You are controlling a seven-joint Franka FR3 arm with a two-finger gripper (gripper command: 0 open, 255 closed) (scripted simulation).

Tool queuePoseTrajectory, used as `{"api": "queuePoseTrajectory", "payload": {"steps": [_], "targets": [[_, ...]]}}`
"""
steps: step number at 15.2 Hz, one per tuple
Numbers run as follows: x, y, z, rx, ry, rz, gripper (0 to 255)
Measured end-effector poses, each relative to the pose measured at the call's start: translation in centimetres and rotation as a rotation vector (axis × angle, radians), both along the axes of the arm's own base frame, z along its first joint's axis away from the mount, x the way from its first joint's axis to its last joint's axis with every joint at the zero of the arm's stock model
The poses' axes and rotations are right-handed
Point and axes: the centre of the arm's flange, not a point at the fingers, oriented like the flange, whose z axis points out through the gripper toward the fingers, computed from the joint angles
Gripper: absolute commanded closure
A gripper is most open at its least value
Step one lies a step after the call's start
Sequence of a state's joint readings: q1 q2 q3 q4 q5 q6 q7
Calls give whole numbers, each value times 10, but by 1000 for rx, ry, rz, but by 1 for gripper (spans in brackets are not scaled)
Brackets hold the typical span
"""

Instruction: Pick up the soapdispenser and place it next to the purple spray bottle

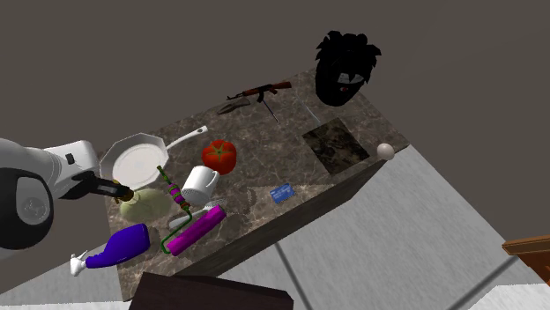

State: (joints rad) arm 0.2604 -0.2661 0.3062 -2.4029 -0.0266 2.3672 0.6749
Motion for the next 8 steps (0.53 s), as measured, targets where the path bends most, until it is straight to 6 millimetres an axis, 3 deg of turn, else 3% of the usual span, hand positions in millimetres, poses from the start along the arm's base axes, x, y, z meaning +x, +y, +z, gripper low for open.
{"api": "queuePoseTrajectory", "payload": {"steps": [5, 8], "targets": [[0, 0, -25, 0, 0, 0, 255], [-1, 0, -29, 0, 0, 0, 255]]}}
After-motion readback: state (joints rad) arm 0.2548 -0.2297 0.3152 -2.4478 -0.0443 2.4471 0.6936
